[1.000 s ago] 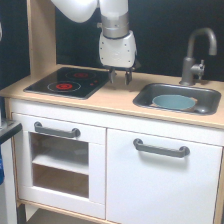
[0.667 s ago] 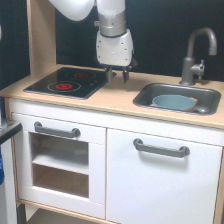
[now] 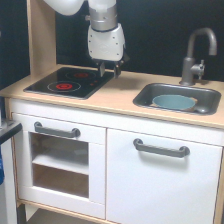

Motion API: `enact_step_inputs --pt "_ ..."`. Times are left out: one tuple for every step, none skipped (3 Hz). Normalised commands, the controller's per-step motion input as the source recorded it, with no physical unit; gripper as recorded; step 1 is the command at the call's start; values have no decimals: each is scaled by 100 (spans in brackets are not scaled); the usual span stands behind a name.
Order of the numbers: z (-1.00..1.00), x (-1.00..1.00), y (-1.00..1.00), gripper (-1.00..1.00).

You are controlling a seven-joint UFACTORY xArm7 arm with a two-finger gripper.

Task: Place the pot in the sink

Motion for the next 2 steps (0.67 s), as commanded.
enact_step_inputs --pt "68 -48 -30 100" --pt "56 -51 -31 100"
